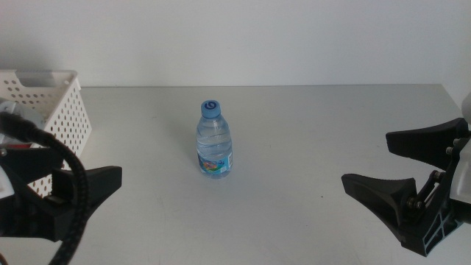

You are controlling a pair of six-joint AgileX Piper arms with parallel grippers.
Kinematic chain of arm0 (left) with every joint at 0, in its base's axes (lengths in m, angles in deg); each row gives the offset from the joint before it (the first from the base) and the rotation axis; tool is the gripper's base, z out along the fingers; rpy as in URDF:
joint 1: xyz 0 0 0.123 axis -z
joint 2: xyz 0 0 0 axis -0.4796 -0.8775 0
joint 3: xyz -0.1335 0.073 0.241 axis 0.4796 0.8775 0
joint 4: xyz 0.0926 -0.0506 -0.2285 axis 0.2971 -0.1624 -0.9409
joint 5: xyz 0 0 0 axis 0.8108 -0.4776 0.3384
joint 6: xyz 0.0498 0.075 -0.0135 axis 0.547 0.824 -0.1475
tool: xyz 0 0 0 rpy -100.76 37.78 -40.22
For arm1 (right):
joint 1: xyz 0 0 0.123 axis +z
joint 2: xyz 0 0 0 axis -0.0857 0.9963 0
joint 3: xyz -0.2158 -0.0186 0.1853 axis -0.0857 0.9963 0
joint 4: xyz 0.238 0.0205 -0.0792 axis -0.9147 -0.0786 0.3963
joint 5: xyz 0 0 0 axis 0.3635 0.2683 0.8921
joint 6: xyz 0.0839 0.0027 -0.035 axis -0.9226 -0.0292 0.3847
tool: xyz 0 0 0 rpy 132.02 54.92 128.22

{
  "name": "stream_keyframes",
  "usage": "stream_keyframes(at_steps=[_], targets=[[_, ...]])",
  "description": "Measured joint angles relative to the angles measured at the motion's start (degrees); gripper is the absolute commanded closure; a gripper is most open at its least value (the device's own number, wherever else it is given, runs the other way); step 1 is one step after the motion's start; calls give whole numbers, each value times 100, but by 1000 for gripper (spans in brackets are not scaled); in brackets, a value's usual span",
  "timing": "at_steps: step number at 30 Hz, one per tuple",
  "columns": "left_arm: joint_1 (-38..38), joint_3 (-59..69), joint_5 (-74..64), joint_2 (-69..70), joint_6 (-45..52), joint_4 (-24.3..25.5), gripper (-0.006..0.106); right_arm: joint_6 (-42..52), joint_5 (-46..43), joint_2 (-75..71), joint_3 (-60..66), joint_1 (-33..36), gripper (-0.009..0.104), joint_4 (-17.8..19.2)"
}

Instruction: Use arms to grab the bottles and put them into the dustbin to the left of the table.

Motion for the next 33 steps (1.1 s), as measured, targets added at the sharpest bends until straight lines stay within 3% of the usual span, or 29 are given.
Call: stream_keyframes(at_steps=[8,14,23,33], targets=[[0,18,808,-243,32,716,7,0,0,0,0,0,29,0],[45,417,1902,-896,83,621,7,0,0,0,0,0,29,0],[509,2101,5512,-1587,35,385,7,0,6,0,0,0,29,0],[554,2342,7321,-3265,-323,511,7,0,6,0,0,0,29,0]])
